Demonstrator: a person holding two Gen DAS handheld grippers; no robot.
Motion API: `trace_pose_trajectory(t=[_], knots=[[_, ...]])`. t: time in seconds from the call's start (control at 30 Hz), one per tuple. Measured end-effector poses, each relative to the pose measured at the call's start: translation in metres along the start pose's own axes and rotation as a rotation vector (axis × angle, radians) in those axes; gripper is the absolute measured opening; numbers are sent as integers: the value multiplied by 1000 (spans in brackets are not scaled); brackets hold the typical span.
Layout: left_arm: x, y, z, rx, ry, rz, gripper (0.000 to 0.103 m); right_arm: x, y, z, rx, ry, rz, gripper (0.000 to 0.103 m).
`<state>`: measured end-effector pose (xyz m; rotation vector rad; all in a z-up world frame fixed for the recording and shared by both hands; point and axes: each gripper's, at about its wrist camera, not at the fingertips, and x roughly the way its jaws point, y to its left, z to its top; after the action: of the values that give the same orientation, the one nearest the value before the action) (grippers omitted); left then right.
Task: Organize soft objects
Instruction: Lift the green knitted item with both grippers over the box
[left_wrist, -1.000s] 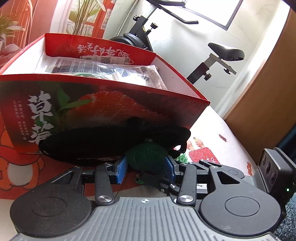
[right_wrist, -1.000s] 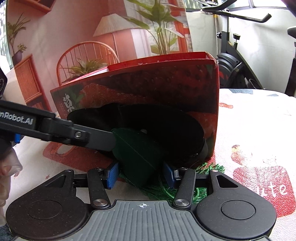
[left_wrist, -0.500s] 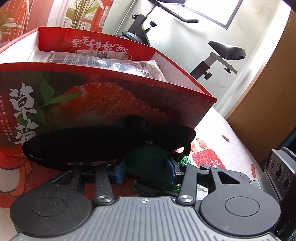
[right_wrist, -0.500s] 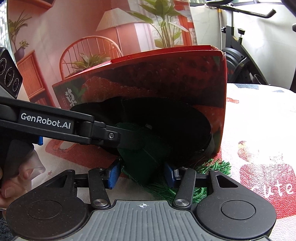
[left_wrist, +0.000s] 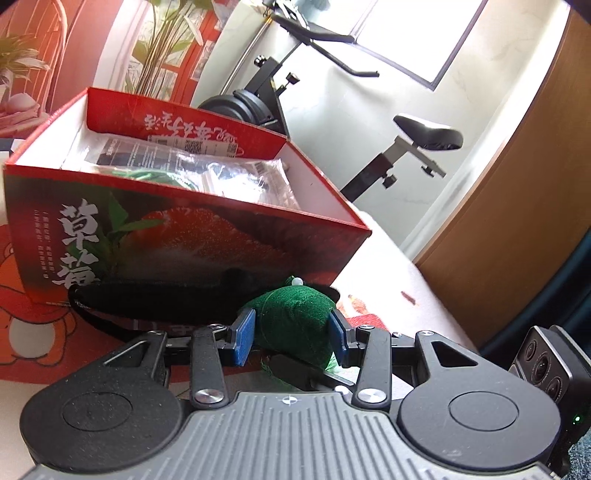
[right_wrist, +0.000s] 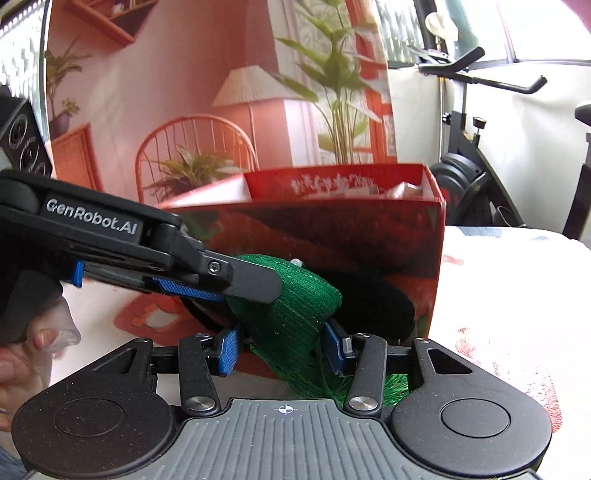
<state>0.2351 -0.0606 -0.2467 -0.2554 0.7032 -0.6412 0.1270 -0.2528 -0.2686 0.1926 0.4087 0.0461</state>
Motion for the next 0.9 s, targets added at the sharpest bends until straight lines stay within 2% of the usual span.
trace_pose_trajectory(t=[0.37, 0.63, 0.9], knots=[[-46, -16, 26, 54, -107, -27, 45, -32, 29, 47, -108, -79, -4, 43], [-69, -31, 66, 95, -213, -34, 45, -45, 38, 107, -169, -165, 14, 43], [-65, -51, 113, 161, -290, -25, 45, -35, 28, 165, -213, -256, 5, 43]])
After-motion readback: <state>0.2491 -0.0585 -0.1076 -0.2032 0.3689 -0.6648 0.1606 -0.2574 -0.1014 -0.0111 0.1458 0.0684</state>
